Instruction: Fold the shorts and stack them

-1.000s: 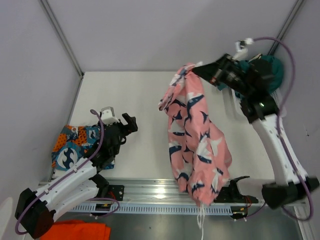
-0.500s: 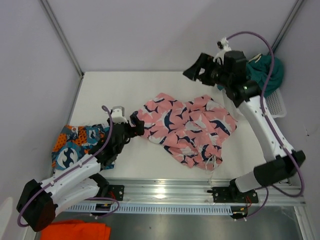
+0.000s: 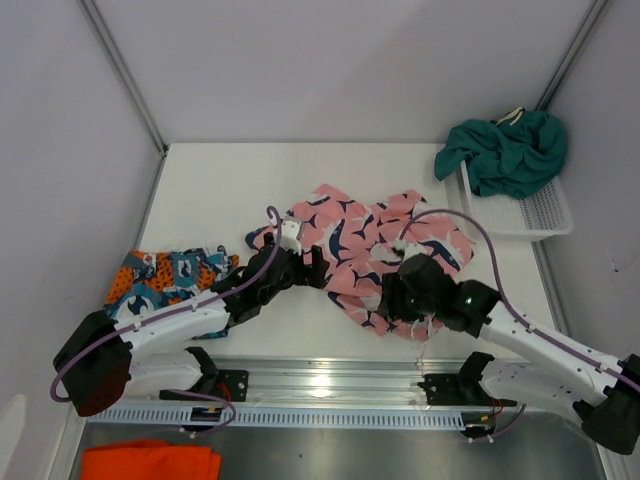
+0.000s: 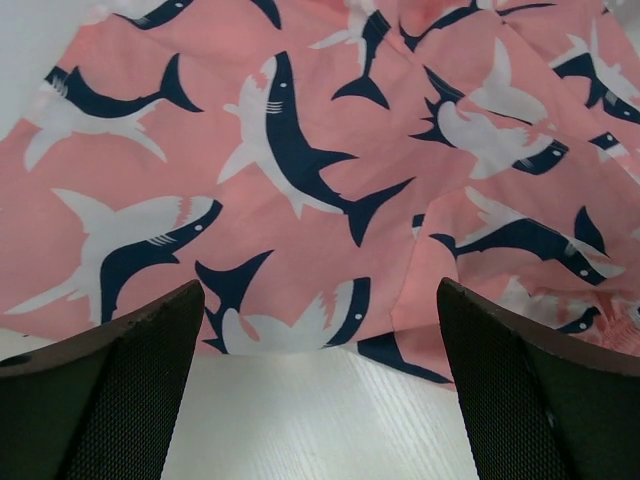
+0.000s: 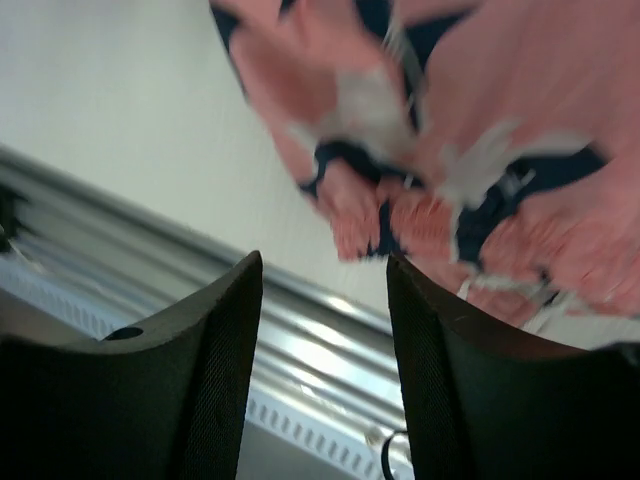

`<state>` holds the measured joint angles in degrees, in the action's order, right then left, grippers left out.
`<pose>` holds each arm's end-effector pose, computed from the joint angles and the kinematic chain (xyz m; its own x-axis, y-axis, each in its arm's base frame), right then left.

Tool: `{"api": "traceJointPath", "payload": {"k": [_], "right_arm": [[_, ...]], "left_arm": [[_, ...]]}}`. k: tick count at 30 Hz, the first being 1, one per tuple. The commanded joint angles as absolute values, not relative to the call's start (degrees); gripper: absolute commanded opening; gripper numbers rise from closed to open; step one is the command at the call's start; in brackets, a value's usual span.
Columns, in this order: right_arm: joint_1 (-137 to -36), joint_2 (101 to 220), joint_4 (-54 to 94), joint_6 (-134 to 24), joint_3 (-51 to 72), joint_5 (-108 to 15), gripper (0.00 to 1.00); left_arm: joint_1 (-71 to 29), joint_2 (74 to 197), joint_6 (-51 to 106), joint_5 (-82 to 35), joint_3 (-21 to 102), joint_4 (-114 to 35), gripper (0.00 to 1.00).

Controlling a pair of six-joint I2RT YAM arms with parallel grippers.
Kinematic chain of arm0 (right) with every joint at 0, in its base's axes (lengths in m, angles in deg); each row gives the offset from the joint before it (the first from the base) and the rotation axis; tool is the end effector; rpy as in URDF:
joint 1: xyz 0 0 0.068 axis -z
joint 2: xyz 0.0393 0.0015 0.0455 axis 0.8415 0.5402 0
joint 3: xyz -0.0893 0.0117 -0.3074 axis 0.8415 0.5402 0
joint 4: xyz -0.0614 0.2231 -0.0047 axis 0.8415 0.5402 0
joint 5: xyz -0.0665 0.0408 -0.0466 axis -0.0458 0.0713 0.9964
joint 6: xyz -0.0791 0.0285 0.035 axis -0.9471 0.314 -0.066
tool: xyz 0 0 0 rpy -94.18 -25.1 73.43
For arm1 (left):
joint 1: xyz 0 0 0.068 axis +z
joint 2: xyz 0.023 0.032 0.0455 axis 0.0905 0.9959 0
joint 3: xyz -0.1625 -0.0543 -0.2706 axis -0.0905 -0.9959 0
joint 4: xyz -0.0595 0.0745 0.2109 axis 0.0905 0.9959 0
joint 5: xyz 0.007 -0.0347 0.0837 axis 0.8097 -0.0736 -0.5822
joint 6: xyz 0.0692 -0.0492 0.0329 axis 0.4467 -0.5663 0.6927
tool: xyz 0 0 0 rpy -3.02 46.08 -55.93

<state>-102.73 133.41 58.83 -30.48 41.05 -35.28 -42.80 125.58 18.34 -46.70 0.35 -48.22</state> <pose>0.1153 0.1097 0.2767 -0.8030 -0.0761 -0.5912 -0.3098 0.9006 0.3049 0.1781 -0.1660 0.2721 -0.4376 -0.0249 -0.8988 0.4289 0.8728 -0.2330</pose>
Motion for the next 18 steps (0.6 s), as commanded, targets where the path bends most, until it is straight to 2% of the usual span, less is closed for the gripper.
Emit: {"api": "traceJointPath", "payload": {"k": [1,5,8,18], "right_arm": [[-112.6,129.5,59.7,-23.0,44.2,-23.4,0.54],[-126.5,132.3,61.9,-18.8,45.5,-13.6,0.55],[-130.1,137.9,63.7,-16.8,44.6,-7.6,0.56],[-128.4,156.5,58.4,-22.7,40.3,-2.5,0.57]], "left_arm": [[-41.0,125.8,16.5,-50.1,2.8,-47.2,0.99],[-34.5,126.6,13.9,-44.2,2.0,-47.3,0.99],[-30.0,128.1,11.7,-39.0,1.7,-47.2,0.99],[-26.5,130.6,9.9,-38.1,2.9,-44.0,0.99]]}}
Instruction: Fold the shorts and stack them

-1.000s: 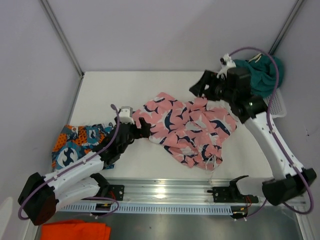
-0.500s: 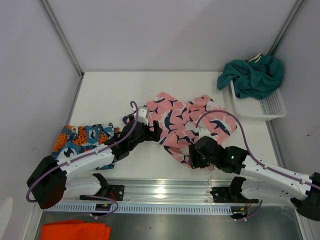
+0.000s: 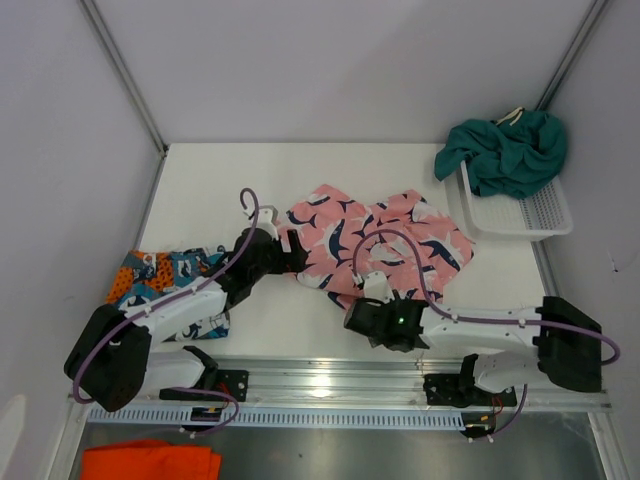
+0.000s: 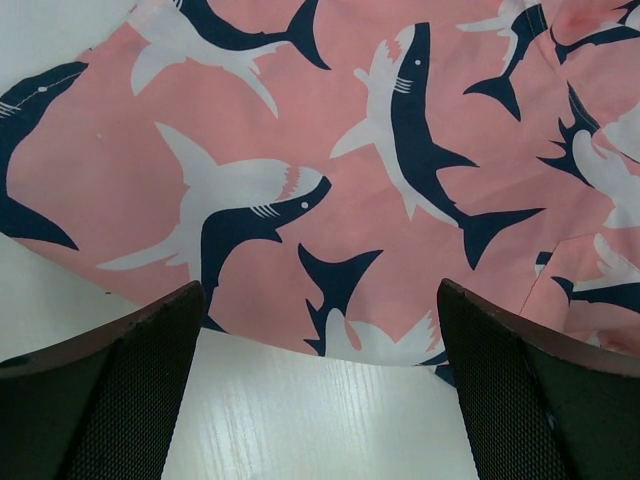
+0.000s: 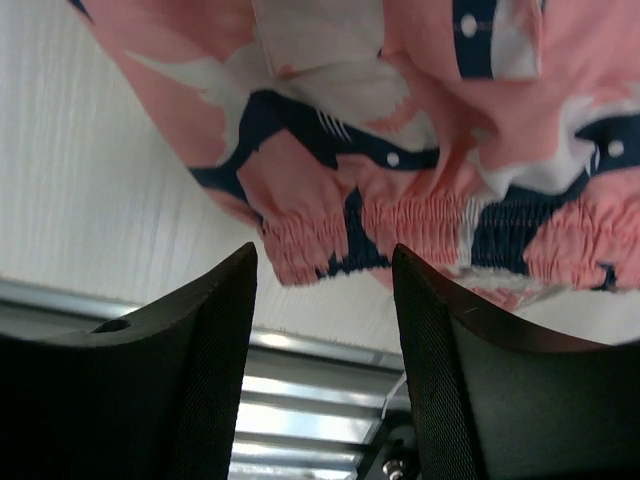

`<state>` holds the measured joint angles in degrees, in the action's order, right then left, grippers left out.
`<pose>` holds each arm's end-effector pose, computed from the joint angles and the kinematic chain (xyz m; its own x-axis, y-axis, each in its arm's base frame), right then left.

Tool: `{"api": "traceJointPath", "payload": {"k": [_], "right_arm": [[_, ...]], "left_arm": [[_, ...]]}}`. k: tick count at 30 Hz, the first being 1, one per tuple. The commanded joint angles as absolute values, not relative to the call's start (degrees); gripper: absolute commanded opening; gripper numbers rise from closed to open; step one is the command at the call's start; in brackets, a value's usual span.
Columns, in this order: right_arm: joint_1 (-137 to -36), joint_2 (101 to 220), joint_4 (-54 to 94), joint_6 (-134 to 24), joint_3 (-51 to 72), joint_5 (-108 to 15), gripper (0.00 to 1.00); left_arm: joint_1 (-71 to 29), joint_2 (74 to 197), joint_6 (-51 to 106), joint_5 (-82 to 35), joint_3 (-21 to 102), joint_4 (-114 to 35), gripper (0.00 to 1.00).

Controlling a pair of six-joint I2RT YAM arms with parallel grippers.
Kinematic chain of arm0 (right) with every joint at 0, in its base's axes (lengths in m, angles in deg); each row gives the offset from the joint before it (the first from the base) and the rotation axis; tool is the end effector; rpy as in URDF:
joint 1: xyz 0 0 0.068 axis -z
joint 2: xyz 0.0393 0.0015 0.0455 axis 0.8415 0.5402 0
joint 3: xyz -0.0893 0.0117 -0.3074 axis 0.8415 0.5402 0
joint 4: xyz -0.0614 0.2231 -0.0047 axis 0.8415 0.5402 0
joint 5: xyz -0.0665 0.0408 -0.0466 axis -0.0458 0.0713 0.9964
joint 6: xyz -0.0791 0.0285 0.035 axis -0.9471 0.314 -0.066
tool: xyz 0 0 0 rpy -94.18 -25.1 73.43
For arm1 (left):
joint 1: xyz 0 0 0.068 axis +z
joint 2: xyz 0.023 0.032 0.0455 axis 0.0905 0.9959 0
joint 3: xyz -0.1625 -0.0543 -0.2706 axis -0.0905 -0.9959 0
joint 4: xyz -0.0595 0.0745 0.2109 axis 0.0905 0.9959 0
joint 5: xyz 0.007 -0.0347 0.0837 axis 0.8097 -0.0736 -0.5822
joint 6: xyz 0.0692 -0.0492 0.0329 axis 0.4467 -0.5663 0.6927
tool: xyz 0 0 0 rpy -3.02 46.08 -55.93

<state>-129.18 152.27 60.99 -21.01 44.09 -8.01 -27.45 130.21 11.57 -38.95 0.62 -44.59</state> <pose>0.0973 0.1627 0.2176 -0.7262 -0.4162 -0.5472 -0.3878 0.9052 -0.1738 0.2183 -0.1274 0.2457 -0.5844 -0.1697 -0.7936 0.1939 0.9204 -0.3396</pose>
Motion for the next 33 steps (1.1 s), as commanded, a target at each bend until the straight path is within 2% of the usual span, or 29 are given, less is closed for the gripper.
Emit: {"api": "traceJointPath", "payload": {"k": [1,3,6,8,10,14,22,26,33], "right_arm": [[-128.2,157.8,57.8,-23.7,40.1,-2.5,0.59],[-127.5,161.1,55.6,-24.9,39.7,-3.3,0.57],[-127.4,163.4,55.0,-25.5,39.5,-4.1,0.41],[-127.7,163.3,54.5,-26.0,40.1,-5.1,0.23],[-129.6,161.8,54.9,-25.8,41.2,-4.8,0.00],[-135.6,152.0,57.6,-21.7,43.3,-3.6,0.00],[-141.8,135.0,61.2,-14.9,46.2,-9.3,0.00],[-147.6,132.7,60.0,-15.6,46.4,-10.9,0.00],[-147.9,135.1,60.1,-13.4,45.4,-7.3,0.00]], "left_arm": [[-26.3,130.5,9.9,-37.8,2.8,-44.0,0.99],[-25.8,130.6,9.7,-37.6,2.8,-43.7,0.99],[-25.5,130.6,9.7,-37.7,3.0,-43.3,0.99],[-25.2,131.2,9.5,-37.5,3.1,-43.0,0.99],[-25.0,131.7,9.4,-37.5,3.6,-42.5,0.99],[-24.6,133.6,9.0,-37.5,4.6,-41.1,0.99],[-22.8,135.6,8.1,-36.5,5.5,-39.4,0.99],[-22.5,135.5,8.2,-36.5,5.7,-39.2,0.99],[-22.5,133.7,8.7,-39.0,5.7,-37.9,0.99]]}}
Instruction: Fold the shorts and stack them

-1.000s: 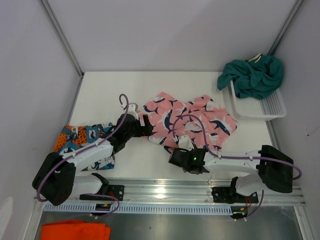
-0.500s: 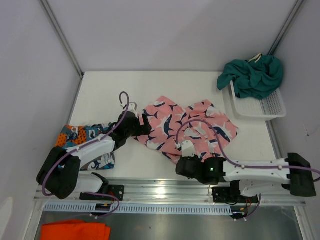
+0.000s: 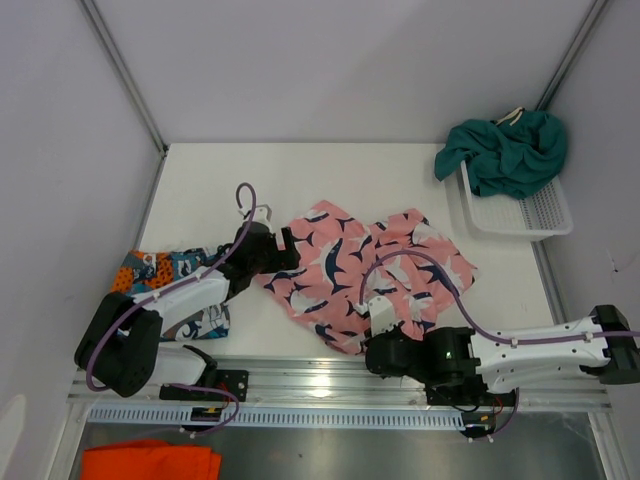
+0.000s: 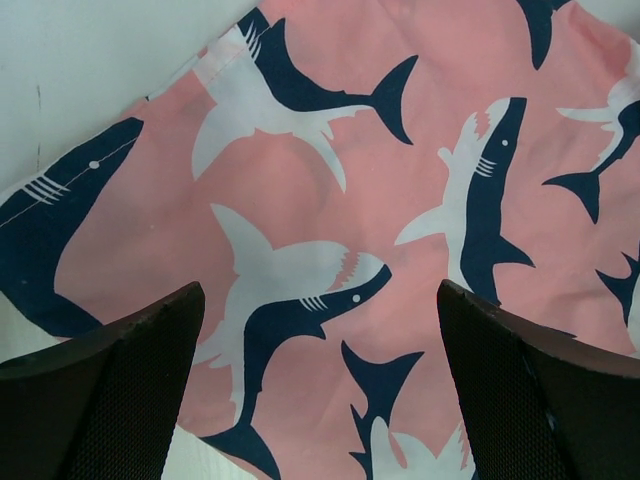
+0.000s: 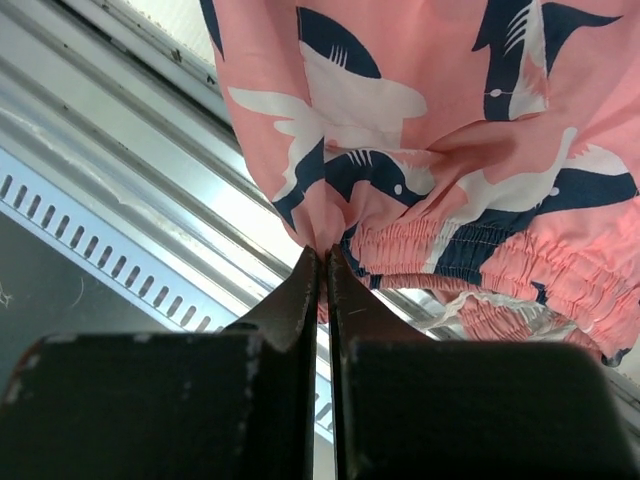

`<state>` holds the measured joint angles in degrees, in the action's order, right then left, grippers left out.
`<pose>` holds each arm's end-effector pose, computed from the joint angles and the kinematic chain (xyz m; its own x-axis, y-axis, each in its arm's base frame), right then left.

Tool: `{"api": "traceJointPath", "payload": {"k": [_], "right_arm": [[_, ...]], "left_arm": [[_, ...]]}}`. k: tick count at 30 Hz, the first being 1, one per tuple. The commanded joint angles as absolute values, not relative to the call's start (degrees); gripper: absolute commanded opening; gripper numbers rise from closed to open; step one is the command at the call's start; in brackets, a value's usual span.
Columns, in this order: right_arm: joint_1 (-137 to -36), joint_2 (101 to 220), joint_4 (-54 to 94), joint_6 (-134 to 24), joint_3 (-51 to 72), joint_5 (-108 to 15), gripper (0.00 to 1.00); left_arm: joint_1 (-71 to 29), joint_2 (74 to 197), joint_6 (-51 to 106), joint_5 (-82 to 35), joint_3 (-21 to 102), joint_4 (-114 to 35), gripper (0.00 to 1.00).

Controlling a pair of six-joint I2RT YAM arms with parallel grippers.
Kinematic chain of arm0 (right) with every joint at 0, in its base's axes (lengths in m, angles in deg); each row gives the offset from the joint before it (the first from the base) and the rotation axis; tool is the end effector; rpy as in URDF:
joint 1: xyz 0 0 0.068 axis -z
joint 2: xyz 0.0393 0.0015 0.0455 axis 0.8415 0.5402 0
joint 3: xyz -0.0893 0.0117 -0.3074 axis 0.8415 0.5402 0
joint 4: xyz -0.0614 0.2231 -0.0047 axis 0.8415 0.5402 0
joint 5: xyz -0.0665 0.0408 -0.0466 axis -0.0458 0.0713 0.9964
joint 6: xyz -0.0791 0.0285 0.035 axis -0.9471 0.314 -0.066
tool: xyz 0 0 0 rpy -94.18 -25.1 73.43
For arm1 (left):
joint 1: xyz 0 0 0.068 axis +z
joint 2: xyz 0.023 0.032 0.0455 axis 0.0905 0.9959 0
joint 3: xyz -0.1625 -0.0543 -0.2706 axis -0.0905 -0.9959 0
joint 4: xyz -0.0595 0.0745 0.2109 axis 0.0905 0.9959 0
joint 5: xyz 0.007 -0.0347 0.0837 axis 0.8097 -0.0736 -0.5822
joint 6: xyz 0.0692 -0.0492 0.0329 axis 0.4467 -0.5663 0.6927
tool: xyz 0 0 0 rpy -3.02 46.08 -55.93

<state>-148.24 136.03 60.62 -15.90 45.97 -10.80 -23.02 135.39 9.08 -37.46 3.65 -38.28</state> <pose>0.0360 0.1477 0.2486 -0.6268 -0.4189 -0.6570 -0.6270 0.7718 0.1061 0.2361 -0.1171 0.2275 -0.6810 -0.1991 -0.7047 0.0688 0.9407 -0.3322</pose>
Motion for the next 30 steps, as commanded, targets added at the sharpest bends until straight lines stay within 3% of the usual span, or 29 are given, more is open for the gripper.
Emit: {"api": "traceJointPath", "payload": {"k": [1,5,7,10,11,14,19,26,30], "right_arm": [[-147.0,134.3,59.5,-13.6,45.3,-7.6,0.00],[-137.4,127.6,57.9,-15.1,46.8,-15.2,0.00],[-126.8,126.1,58.2,-16.2,47.8,-19.8,0.00],[-109.2,124.7,52.5,-19.5,49.9,-34.5,0.00],[-104.6,125.8,50.5,-21.3,50.5,-45.1,0.00],[-91.4,131.3,47.0,-24.2,51.0,-55.4,0.00],[-90.9,139.7,48.7,-29.4,49.8,-58.5,0.03],[-96.7,136.8,49.1,-29.0,52.5,-65.4,0.00],[-105.1,136.5,48.2,-26.8,54.7,-65.0,0.00]], "left_arm": [[-22.5,133.5,8.7,-39.4,5.6,-37.7,0.99],[-22.5,132.5,8.7,-41.1,5.8,-35.9,0.99],[-22.5,132.1,8.4,-41.8,5.7,-35.5,0.99],[-22.5,131.5,8.4,-42.2,5.5,-35.6,0.99],[-22.5,131.4,8.4,-42.4,5.6,-35.7,0.99],[-22.5,131.7,8.6,-42.8,5.5,-35.3,0.99],[-22.5,132.1,8.8,-42.9,5.7,-35.2,0.99],[-22.6,131.8,9.9,-41.2,5.3,-36.7,0.99],[-22.7,132.0,10.2,-40.9,5.5,-36.7,0.99]]}}
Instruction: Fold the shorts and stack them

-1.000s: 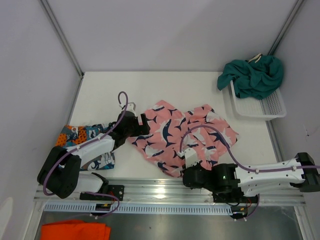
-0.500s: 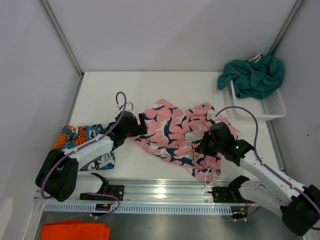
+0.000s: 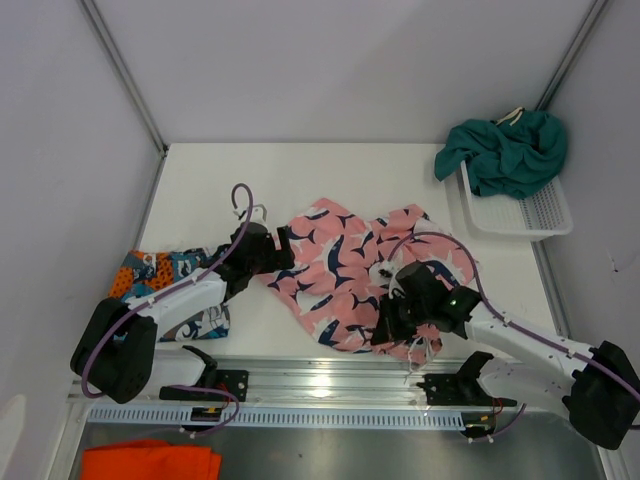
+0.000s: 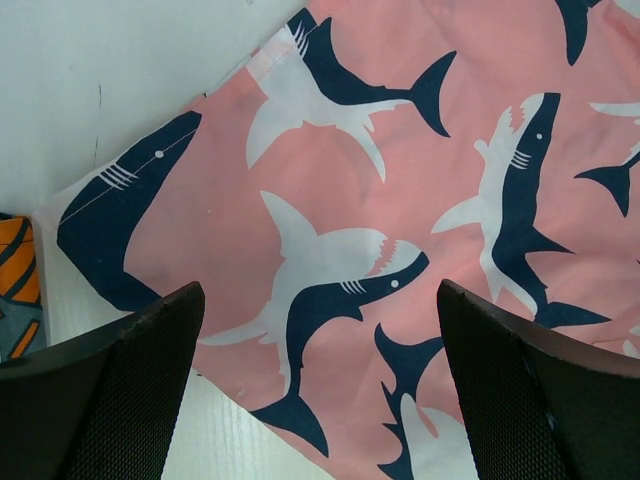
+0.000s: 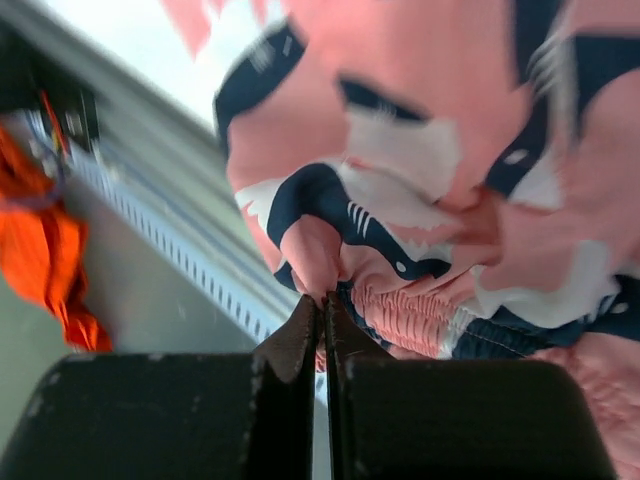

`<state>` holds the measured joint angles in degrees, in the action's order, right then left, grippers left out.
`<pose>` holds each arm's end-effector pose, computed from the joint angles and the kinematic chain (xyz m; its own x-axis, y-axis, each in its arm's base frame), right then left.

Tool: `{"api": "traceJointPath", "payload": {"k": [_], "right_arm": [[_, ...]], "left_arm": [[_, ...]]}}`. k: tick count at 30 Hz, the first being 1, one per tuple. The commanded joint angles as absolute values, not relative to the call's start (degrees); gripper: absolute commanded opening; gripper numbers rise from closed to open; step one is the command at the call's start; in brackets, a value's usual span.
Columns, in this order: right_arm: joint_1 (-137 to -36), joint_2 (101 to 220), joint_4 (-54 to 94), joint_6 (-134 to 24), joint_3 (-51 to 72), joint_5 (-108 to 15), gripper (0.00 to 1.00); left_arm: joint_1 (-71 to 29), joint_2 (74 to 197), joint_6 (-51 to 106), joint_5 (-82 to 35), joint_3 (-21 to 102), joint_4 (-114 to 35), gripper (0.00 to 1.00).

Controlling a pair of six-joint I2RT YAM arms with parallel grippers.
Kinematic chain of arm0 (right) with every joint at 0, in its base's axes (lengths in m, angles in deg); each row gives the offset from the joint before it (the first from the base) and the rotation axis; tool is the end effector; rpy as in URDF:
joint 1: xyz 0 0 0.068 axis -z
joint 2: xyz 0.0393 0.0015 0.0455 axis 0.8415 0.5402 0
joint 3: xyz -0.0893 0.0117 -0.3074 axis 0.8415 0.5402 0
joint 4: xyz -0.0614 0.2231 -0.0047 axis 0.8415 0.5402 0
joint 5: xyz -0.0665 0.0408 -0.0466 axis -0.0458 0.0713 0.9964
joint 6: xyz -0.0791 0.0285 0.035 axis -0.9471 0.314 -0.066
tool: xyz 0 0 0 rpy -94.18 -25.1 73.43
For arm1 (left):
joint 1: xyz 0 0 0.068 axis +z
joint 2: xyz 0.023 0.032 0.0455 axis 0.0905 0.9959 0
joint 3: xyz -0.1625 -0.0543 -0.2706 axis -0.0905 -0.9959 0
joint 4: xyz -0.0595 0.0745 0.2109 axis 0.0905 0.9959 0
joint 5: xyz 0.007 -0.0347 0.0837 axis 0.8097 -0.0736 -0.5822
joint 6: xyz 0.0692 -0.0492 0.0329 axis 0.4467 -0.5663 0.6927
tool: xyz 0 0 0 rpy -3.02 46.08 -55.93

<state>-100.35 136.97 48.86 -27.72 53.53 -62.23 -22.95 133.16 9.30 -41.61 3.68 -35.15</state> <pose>0.0927 0.1309 0.2210 -0.9381 -0.1727 -0.3001 -0.3253 0.7367 0.5928 0.2298 -0.1068 0.2309 -0.6635 -0.1997 -0.7211 0.0197 0.9587 -0.2837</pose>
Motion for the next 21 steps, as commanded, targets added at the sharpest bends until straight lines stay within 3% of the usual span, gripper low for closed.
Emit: {"api": "traceJointPath", "payload": {"k": [1,6,7,8,10,21], "right_arm": [[-106.5,137.0,48.7,-26.4,54.9,-63.7,0.00],[-111.2,143.7,53.7,-25.7,53.6,-53.7,0.09],[-112.2,144.5,53.9,-25.4,53.4,-53.1,0.16],[-112.8,145.0,55.2,-24.5,52.3,-49.9,0.34],[-113.6,145.8,57.1,-23.7,50.8,-46.3,0.44],[-124.6,141.2,63.4,-21.8,39.8,-28.6,0.53]], "left_arm": [[-22.7,132.0,10.2,-40.8,5.5,-36.6,0.99],[-22.8,131.9,10.3,-41.0,5.1,-36.9,0.99],[-22.8,131.9,10.3,-41.0,5.3,-36.8,0.99],[-22.7,131.9,10.4,-41.0,5.5,-36.8,0.99],[-22.8,131.8,10.4,-41.0,5.4,-36.8,0.99],[-23.0,131.5,10.6,-41.1,5.5,-36.8,0.99]]}}
